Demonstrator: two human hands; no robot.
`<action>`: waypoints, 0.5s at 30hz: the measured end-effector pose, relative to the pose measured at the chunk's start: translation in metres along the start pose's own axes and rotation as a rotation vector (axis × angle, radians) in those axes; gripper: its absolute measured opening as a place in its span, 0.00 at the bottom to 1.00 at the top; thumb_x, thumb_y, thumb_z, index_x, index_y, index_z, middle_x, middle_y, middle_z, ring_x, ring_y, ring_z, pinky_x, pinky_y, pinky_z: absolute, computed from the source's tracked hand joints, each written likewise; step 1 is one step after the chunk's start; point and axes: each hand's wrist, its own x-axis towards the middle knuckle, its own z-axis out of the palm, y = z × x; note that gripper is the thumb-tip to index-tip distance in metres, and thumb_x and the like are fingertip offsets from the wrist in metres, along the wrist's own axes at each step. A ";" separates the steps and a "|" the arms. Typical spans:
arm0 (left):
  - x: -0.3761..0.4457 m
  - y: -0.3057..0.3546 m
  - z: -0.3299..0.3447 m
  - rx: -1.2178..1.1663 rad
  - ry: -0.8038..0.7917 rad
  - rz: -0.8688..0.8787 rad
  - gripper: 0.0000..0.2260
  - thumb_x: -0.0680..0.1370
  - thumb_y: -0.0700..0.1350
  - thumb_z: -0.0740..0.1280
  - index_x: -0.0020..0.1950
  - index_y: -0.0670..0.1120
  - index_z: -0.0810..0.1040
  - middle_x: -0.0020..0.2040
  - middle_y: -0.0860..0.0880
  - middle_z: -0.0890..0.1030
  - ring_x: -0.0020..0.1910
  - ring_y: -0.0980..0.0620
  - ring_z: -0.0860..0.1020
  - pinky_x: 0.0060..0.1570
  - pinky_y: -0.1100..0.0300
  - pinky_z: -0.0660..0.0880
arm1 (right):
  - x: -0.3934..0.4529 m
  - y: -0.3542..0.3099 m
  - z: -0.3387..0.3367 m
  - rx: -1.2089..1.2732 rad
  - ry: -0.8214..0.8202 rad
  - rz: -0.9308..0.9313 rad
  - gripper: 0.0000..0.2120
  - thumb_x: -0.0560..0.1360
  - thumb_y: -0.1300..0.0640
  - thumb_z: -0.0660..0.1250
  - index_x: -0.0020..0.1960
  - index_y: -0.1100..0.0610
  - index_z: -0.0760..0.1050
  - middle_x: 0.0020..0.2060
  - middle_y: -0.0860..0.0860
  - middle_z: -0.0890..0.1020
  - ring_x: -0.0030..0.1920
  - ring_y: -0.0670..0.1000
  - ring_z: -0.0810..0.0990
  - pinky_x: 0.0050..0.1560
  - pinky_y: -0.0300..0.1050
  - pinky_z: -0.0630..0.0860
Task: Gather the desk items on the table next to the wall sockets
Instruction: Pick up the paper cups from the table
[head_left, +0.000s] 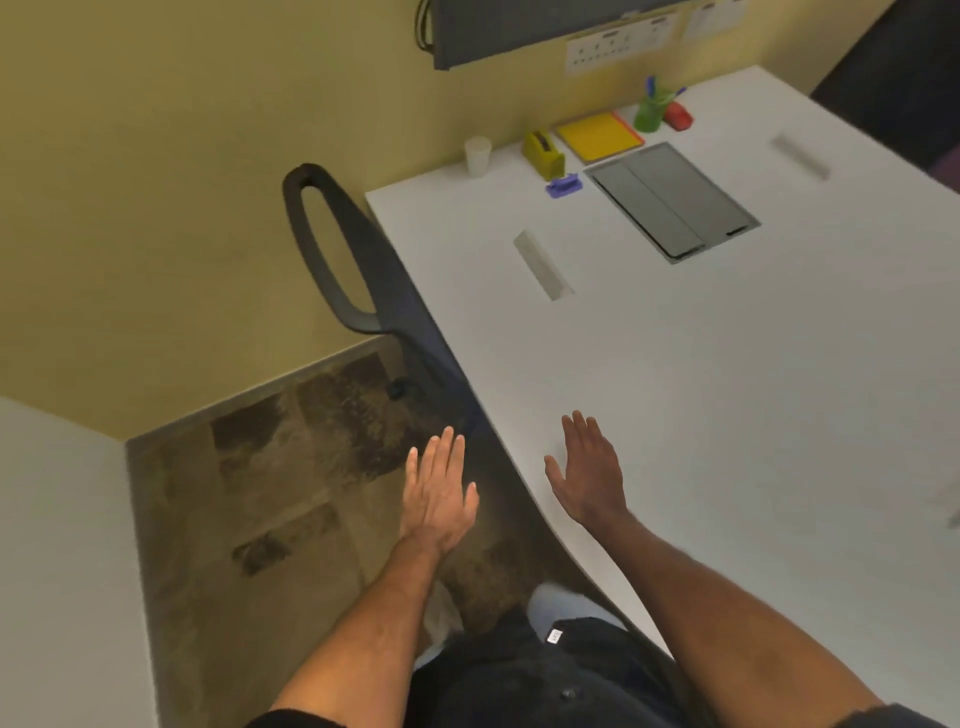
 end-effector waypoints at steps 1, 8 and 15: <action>0.017 -0.001 -0.004 -0.003 -0.012 0.028 0.33 0.80 0.56 0.58 0.82 0.47 0.51 0.83 0.48 0.50 0.81 0.47 0.51 0.79 0.44 0.47 | 0.008 -0.004 -0.002 0.019 0.005 0.026 0.33 0.84 0.42 0.52 0.83 0.55 0.48 0.82 0.51 0.49 0.82 0.53 0.45 0.81 0.51 0.50; 0.125 0.014 -0.028 0.027 -0.003 0.227 0.32 0.81 0.58 0.55 0.82 0.48 0.49 0.83 0.48 0.48 0.82 0.47 0.50 0.80 0.44 0.47 | 0.075 -0.014 -0.018 0.093 0.051 0.125 0.32 0.84 0.43 0.53 0.82 0.56 0.50 0.82 0.52 0.50 0.82 0.53 0.46 0.81 0.52 0.50; 0.231 0.026 -0.056 0.065 0.045 0.244 0.32 0.81 0.59 0.54 0.82 0.48 0.49 0.83 0.47 0.48 0.82 0.46 0.50 0.80 0.45 0.43 | 0.171 -0.017 -0.038 0.131 0.087 0.129 0.32 0.83 0.42 0.54 0.82 0.55 0.52 0.82 0.53 0.52 0.82 0.54 0.48 0.81 0.53 0.52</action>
